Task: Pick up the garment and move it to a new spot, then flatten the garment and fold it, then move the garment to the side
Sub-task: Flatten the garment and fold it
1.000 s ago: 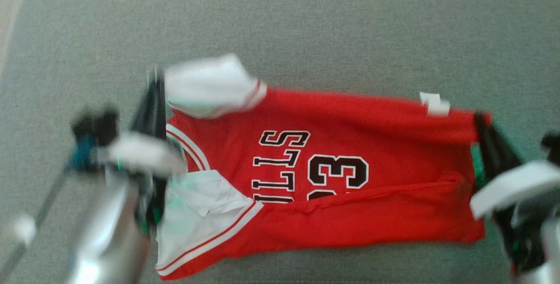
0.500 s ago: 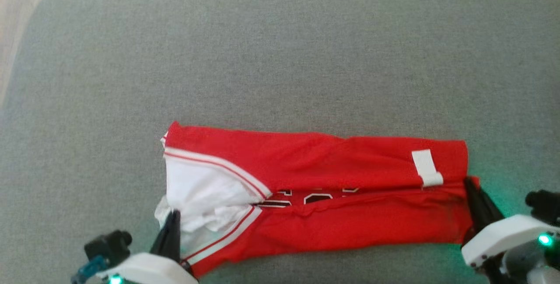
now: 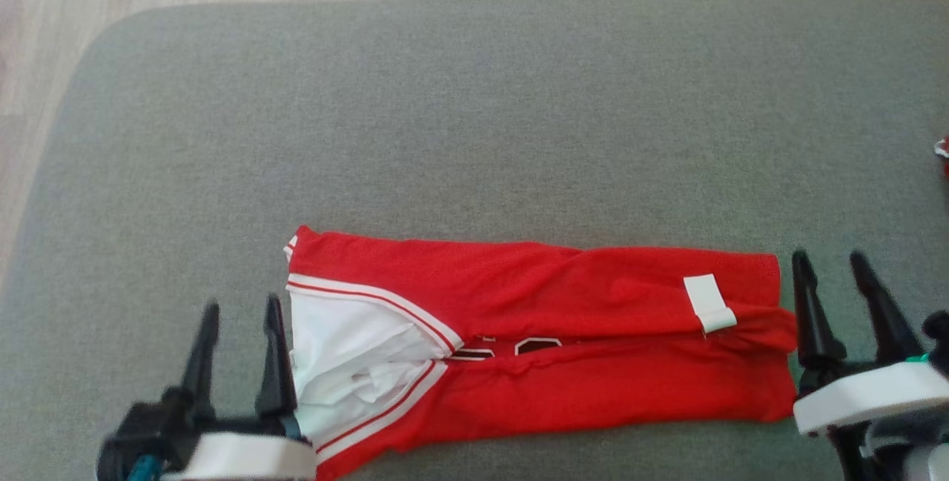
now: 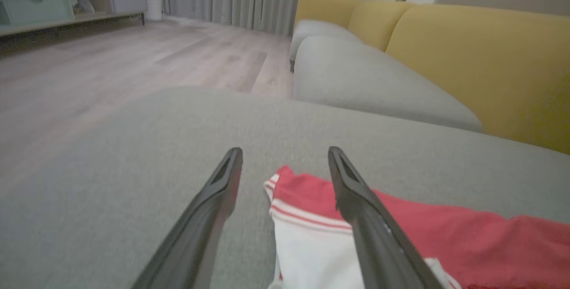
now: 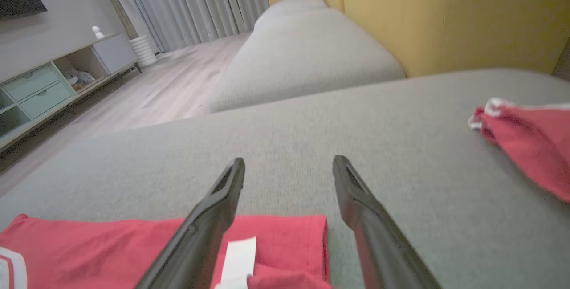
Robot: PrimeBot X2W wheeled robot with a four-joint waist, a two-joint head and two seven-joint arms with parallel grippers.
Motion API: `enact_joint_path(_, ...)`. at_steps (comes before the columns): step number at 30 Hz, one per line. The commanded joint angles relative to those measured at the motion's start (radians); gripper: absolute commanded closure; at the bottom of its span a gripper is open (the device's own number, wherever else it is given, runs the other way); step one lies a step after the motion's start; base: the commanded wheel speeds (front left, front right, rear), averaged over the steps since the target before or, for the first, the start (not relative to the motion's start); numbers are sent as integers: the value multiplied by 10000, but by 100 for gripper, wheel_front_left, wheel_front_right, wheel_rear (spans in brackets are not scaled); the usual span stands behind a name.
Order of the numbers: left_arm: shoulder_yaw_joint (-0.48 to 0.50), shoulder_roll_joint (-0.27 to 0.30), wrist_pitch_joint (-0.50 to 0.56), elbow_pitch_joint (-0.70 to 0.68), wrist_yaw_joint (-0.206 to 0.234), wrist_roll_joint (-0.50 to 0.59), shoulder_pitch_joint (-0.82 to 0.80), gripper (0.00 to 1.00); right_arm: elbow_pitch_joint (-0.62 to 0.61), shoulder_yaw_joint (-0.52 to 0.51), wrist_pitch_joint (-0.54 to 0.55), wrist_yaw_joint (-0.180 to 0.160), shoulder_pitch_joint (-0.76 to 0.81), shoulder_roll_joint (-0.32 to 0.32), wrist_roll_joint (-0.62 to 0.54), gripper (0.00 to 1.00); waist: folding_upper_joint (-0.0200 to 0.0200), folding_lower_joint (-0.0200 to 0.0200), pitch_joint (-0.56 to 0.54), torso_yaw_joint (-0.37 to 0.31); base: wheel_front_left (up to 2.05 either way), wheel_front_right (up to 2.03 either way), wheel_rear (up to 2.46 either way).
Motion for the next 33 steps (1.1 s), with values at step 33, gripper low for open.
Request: enact_joint_path(33, 173, 766, -95, 602, -557, 1169, -1879, 0, -222, -339, 591, -7, 534, 304, -985, 0, 0, 1, -200, 243, 0, 0, 0)
